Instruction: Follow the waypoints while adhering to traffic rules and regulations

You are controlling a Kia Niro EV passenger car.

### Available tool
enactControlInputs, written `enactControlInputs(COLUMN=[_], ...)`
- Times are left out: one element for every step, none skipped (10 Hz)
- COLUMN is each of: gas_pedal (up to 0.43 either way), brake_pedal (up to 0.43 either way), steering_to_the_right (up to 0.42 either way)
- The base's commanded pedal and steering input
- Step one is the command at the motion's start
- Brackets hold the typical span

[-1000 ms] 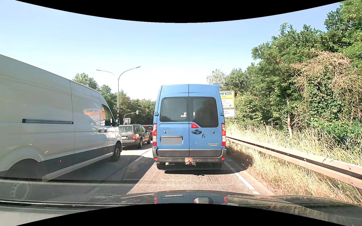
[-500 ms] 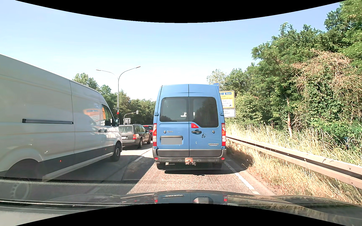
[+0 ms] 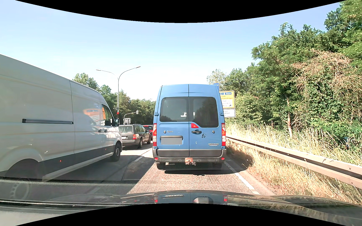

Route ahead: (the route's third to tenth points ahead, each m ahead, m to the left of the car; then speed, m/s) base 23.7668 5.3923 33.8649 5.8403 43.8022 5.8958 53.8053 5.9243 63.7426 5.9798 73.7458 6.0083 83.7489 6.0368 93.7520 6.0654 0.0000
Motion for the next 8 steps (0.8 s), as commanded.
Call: enactControlInputs(gas_pedal=[0.0,0.0,0.0,0.0,0.0,0.0,0.0,0.0], brake_pedal=[0.183,0.183,0.189,0.189,0.189,0.189,0.189,0.189], steering_to_the_right=[-0.003,-0.003,-0.003,-0.003,-0.003,-0.003,-0.003,-0.003])
